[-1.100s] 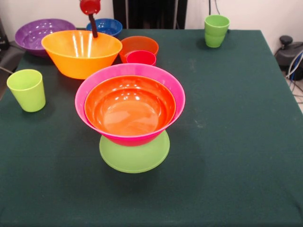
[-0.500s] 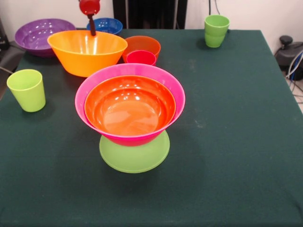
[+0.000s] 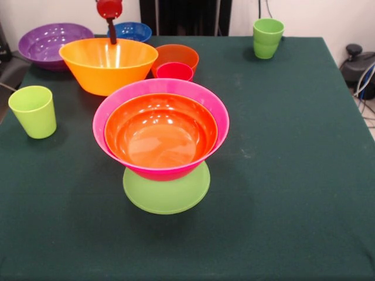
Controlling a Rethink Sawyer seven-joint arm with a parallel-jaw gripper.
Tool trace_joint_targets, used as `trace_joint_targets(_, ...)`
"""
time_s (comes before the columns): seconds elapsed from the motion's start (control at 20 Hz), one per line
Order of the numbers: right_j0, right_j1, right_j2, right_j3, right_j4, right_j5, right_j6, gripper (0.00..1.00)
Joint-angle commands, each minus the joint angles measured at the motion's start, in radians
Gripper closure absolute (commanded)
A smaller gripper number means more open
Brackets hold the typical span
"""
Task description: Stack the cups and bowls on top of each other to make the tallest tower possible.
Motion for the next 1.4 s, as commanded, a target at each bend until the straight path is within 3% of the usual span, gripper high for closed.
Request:
trace_joint_targets(0.05, -0.012, -0.028, 0.097, -0.043, 0.020, 0.034, -0.041, 1.00)
trace_joint_targets(0.75, -0.036, -0.105, 0.156, -0.014, 0.038, 0.062, -0.048, 1.00)
trace_joint_targets(1.4, -0.118, -0.228, 0.288, 0.061, 0.102, 0.159, -0.105, 1.00)
